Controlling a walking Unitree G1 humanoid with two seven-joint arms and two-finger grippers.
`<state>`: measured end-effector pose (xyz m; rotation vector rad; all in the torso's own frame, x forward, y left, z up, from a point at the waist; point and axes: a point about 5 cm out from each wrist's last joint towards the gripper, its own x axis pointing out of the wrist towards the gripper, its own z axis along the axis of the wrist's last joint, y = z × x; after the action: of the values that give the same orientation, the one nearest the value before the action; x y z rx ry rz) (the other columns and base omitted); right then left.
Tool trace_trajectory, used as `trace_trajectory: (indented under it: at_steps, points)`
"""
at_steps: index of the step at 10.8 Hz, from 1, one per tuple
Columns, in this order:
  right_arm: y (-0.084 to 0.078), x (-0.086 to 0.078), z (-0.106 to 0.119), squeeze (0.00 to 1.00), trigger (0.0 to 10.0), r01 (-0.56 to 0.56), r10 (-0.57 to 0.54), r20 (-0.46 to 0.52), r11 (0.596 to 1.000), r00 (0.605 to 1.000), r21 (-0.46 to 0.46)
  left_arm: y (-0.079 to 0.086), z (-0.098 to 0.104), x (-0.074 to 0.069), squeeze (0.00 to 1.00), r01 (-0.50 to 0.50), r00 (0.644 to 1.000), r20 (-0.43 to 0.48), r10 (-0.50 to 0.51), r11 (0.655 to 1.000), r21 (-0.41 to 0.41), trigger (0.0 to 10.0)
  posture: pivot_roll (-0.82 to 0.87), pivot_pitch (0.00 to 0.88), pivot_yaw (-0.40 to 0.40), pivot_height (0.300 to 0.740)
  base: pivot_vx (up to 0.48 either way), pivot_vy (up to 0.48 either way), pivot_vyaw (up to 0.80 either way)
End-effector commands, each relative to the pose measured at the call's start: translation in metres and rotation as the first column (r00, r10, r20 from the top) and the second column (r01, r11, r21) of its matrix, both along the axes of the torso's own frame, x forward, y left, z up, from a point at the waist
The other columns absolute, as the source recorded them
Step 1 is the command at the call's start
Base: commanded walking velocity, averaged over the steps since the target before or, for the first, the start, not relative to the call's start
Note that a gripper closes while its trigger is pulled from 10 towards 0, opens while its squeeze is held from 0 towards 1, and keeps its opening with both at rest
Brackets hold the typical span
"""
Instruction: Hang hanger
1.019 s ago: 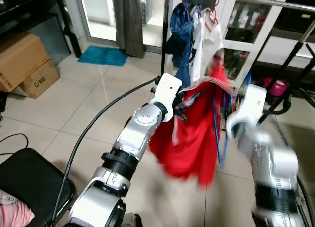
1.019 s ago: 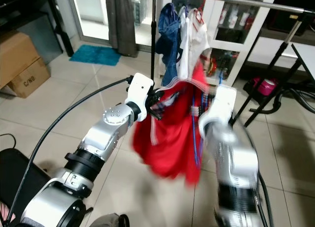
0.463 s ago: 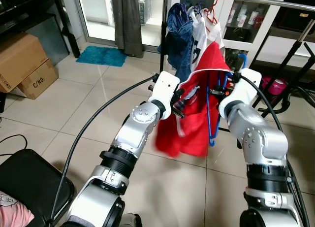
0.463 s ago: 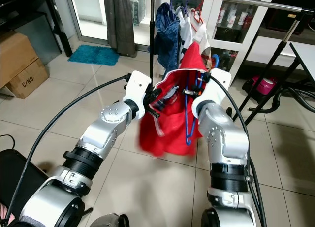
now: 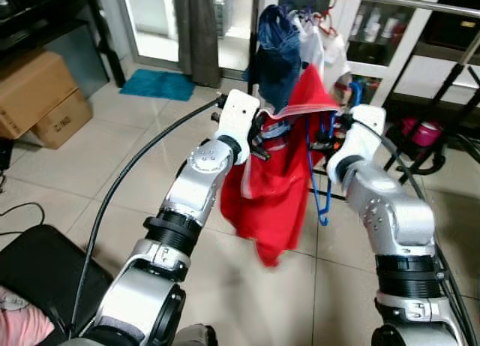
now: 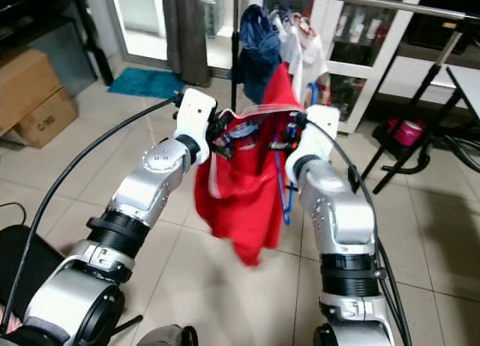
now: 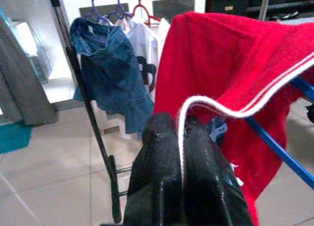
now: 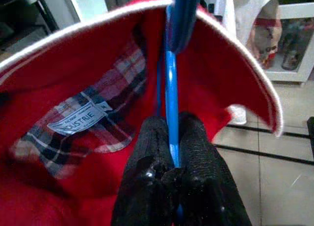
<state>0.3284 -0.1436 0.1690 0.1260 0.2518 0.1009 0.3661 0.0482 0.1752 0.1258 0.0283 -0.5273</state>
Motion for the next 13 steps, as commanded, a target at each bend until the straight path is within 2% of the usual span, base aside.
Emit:
trace_trajectory:
  at_steps: [1,2,3,9,10,11,12,13]
  points:
    - [-0.002,0.001,0.013,0.0,10.0,0.008,-0.008,0.068,1.0,0.998,0.002,0.0,-0.001,0.0,0.0,-0.014,1.0,0.002,0.014,1.0,0.01,0.0,0.0,0.0,0.014,0.74,0.0,0.0,0.0]
    - [-0.001,0.001,0.015,0.0,10.0,-0.004,0.004,0.075,1.0,0.997,-0.001,0.001,-0.004,0.0,0.0,-0.005,1.0,-0.008,0.005,1.0,0.016,10.0,0.0,0.0,0.014,0.74,0.0,0.0,0.0]
    - [-0.001,0.001,0.015,0.0,10.0,-0.003,0.003,0.078,1.0,0.997,-0.001,0.002,-0.003,0.001,1.0,-0.011,1.0,-0.003,0.012,1.0,0.015,10.0,0.0,0.0,0.016,0.74,0.0,0.0,0.0]
    - [-0.01,0.002,0.016,0.0,10.0,0.016,-0.016,0.083,1.0,0.996,-0.01,0.01,-0.003,-0.004,1.0,0.036,0.998,-0.047,-0.039,0.998,-0.055,10.0,-0.01,0.0,0.008,0.74,0.0,0.0,0.0]
    - [-0.011,0.003,0.018,0.0,10.0,-0.009,0.011,0.093,1.0,0.996,-0.02,0.018,-0.001,-0.006,1.0,0.039,0.999,-0.025,-0.041,0.998,-0.055,10.0,-0.01,0.0,0.009,0.74,0.0,0.0,0.0]
    - [-0.015,0.002,0.022,0.0,10.0,-0.093,0.099,0.117,0.994,0.988,-0.056,0.034,0.005,-0.006,1.0,0.036,0.999,0.035,-0.034,0.999,-0.035,10.0,0.0,0.0,0.008,0.74,0.0,0.0,0.0]
    - [-0.02,-0.003,0.028,0.0,10.0,-0.217,0.228,0.142,0.972,0.963,-0.087,0.053,0.013,-0.008,1.0,0.074,0.994,0.079,-0.071,0.997,-0.028,10.0,0.0,0.0,0.008,0.74,0.0,0.0,0.0]
    - [-0.028,-0.008,0.034,0.0,10.0,-0.304,0.314,0.158,0.949,0.936,-0.088,0.07,0.02,-0.011,0.13,0.122,0.988,0.101,-0.12,0.992,-0.014,10.0,0.0,0.0,0.008,0.74,0.0,0.0,0.0]
